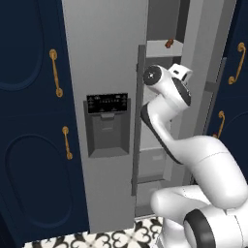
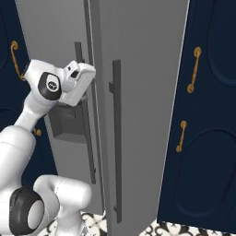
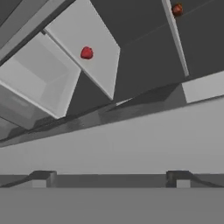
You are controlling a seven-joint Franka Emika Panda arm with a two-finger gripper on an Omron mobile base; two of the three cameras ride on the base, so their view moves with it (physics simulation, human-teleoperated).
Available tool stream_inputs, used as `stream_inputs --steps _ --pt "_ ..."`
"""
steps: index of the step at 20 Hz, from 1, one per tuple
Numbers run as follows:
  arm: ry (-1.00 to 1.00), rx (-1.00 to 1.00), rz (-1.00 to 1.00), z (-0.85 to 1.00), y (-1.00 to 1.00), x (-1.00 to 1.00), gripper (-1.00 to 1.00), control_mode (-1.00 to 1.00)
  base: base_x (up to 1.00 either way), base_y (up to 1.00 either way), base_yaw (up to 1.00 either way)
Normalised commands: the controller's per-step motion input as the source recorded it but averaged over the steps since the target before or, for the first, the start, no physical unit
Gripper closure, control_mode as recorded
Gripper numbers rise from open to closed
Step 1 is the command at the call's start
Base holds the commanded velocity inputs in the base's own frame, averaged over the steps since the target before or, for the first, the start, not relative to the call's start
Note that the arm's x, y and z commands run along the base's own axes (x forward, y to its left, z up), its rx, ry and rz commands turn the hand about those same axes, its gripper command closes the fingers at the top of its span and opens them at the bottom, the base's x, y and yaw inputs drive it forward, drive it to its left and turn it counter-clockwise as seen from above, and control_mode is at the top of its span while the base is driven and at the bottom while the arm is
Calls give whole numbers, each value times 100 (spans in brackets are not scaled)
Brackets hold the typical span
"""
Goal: Take the strawberry from the fridge and place it on top of the pancake, located on the dining counter.
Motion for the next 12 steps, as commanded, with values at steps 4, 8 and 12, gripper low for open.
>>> stream_inputs --steps 4,8,12 --pt "-9 0 0 -7 -21 -4 -100 -100 0 0 0" --pt "-19 -1 0 -7 0 -32 -100 -100 0 0 0" --pt "-12 -4 0 -1 10 0 -100 -100 0 0 0"
